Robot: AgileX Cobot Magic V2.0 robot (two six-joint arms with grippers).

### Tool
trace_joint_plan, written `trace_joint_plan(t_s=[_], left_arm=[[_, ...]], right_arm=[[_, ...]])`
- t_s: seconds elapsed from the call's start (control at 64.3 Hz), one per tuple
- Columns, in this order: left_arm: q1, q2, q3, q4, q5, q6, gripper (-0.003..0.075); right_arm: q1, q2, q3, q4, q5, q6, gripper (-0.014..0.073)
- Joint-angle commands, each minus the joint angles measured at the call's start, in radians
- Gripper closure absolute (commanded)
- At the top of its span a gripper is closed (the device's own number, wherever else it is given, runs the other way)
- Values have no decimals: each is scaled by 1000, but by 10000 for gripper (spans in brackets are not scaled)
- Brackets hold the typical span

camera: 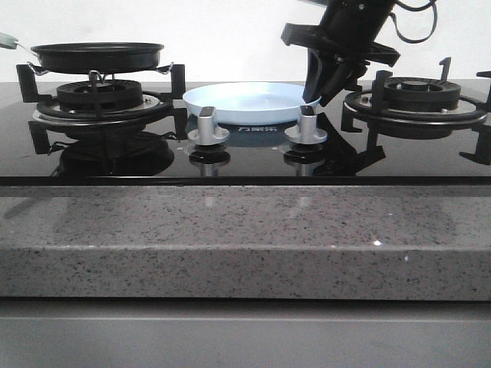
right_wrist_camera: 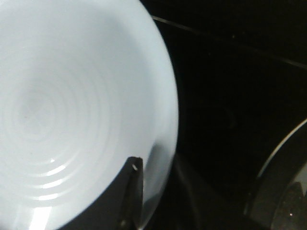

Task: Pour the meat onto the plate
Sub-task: 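Move the right gripper down to the light blue plate rim and grasp it, then lift the light blue plate with the right gripper toward the pan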

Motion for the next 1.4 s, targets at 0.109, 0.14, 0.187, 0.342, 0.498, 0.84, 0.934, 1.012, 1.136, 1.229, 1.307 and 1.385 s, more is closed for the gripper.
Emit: trace_joint_plan(t_s=[0.109,0.14,0.187,0.342,0.498,0.84,0.934,1.012,1.136,1.229,1.307,1.385], left_arm=[[-8,5,-37,-10,-70,-2,230],[-8,5,-37,-10,-70,-2,230],[-8,5,-37,-10,-70,-2,230],[-8,5,-37,-10,-70,-2,230],[-8,5,-37,-10,-70,-2,230],[-8,5,-37,-10,-70,-2,230],[-8,5,-37,-10,-70,-2,230],[-8,5,-37,-10,-70,-2,230],[-8,5,-37,-10,-70,-2,230],[-8,5,-37,-10,-70,-2,230],[-8,5,-37,-10,-70,-2,230],[-8,5,-37,-10,-70,-2,230]], right_arm=[[-5,-66,-34,29,-17,-17,416],[-5,-66,-34,29,-19,-17,416],[-5,-66,-34,29,-23,-17,416],[-5,-66,-34,29,-39,-17,417],[-5,-65,-33,29,-28,-17,438],[-5,-65,-33,28,-33,-16,680],[-5,-65,-33,29,-45,-5,704],[-5,-72,-33,29,-56,-3,704],[-5,-99,-33,28,-76,11,704],[-5,-133,-33,28,-79,25,704],[-5,-163,-33,27,-72,39,704],[-5,-199,-32,31,-55,46,704]])
